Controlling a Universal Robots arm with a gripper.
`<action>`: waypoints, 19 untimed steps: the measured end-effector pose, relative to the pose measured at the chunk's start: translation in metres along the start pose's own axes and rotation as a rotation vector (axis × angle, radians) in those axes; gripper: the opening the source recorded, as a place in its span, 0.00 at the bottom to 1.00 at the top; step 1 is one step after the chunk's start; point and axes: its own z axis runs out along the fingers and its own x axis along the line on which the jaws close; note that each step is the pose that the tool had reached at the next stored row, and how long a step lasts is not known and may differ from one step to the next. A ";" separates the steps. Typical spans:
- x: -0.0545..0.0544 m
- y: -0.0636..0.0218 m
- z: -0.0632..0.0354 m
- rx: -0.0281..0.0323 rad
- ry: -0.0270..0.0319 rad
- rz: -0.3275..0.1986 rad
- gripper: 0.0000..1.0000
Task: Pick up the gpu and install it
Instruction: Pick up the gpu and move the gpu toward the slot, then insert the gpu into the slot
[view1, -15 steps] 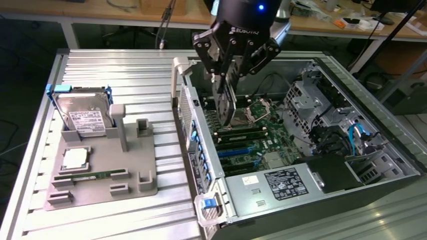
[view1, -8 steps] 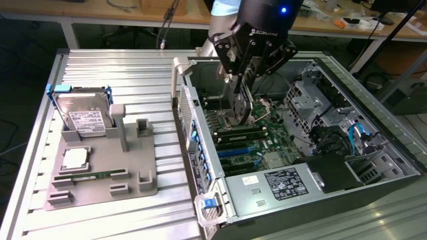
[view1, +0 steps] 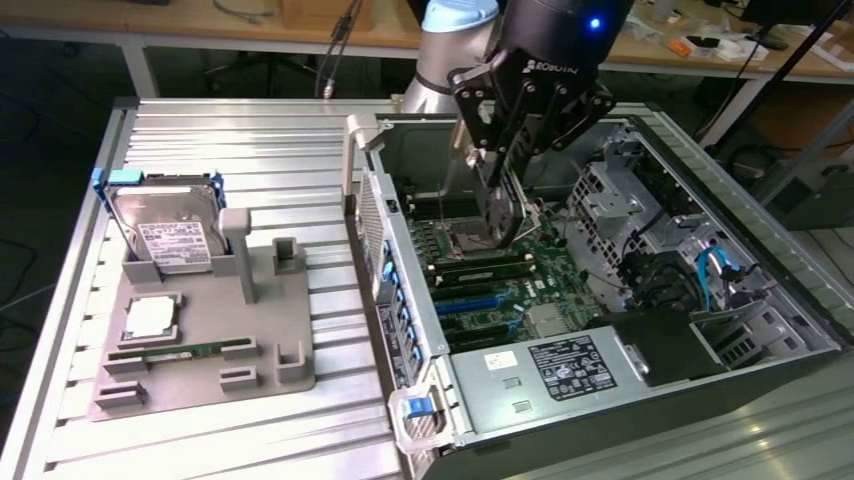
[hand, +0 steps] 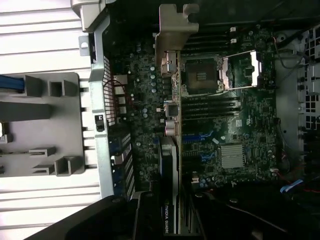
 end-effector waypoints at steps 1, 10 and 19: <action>-0.002 -0.0001 0.0000 -0.0001 0.0000 0.000 0.27; -0.031 -0.0030 0.0002 0.0000 -0.0001 0.000 0.27; -0.035 -0.0032 0.0003 -0.0001 0.0000 0.000 0.27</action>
